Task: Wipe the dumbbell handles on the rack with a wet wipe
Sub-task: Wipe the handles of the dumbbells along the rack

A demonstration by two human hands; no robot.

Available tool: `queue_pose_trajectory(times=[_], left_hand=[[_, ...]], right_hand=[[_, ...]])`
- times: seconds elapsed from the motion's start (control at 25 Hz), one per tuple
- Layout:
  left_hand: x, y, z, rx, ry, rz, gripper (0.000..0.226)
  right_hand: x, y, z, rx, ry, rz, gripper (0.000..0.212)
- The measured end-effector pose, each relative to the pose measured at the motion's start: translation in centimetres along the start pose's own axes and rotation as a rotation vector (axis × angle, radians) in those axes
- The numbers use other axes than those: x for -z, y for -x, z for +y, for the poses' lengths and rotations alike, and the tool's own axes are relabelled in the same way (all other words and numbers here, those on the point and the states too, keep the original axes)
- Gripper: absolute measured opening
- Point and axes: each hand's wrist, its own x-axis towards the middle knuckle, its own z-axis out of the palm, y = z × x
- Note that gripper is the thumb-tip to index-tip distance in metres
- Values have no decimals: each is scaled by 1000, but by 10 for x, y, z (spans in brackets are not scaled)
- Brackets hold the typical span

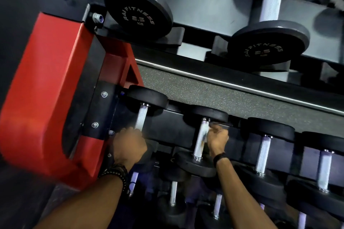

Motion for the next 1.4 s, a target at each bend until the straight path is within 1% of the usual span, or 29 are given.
queue_pose_trajectory(times=[0.08,0.12,0.16,0.2,0.24,0.28,0.32,0.36,0.4,0.44,0.52,0.56,0.68,0.72,0.8,0.84,0.88,0.96,1.0,1.08,1.12,1.16,1.2,1.24,1.28,1.36,1.4], left_hand=[[0,0,0,1,8,-9,35],[0,0,0,4,7,-14,35],[0,0,0,7,6,-15,34],[0,0,0,11,7,-18,33],[0,0,0,13,4,-23,32],[0,1,0,11,1,-24,32],[0,0,0,8,1,-21,34],[0,-1,1,7,2,-22,36],[0,-1,1,8,6,-30,37],[0,0,1,11,10,-35,38],[1,1,1,13,13,-27,38],[0,1,1,11,10,-22,38],[1,0,2,12,3,-26,36],[1,-1,2,10,7,-31,36],[-1,2,1,-4,9,-14,36],[-1,2,1,-7,9,1,35],[0,1,1,-5,8,5,35],[0,1,2,-3,6,-11,33],[0,0,3,-2,3,-15,32],[0,1,1,-19,-2,0,31],[-1,1,0,-23,1,11,30],[0,1,0,-20,1,11,30],[0,1,0,-17,-2,-1,30],[0,1,0,-12,-1,-14,30],[0,1,0,-10,0,-16,30],[-2,0,-1,-9,-3,8,29],[-3,0,-2,-7,-2,20,28]], right_hand=[[8,15,28,-27,220,-257,29],[14,23,40,-68,263,-333,30],[17,24,44,-88,278,-314,30],[16,22,41,-94,242,-219,27],[13,19,32,-101,111,-104,26],[8,16,20,-103,-100,-35,26],[1,14,7,-106,-327,-20,30],[-6,11,-1,-109,-494,-28,35],[-10,7,-5,-124,-600,-51,39],[-11,4,-8,-163,-636,-87,41],[-7,4,-11,-237,-643,-179,42],[-5,7,-11,-231,-624,-201,41],[-6,16,-9,-138,-524,-239,40],[-8,13,-10,-145,-526,-268,37],[-7,8,-17,-236,-600,-333,27],[-6,8,-19,-245,-629,-332,24],[-5,10,-21,-221,-630,-292,24],[-3,18,-21,-137,-626,-203,28],[-6,16,-19,-148,-618,-225,30],[-13,8,-25,-260,-519,-368,28],[-17,0,-27,-307,-477,-411,26],[-21,-7,-29,-355,-462,-396,24],[-24,-8,-30,-380,-472,-343,19],[-24,-2,-31,-343,-430,-257,15],[-23,6,-30,-259,-273,-156,20],[-17,23,-19,-59,199,98,39],[-15,29,-14,24,265,200,41]])
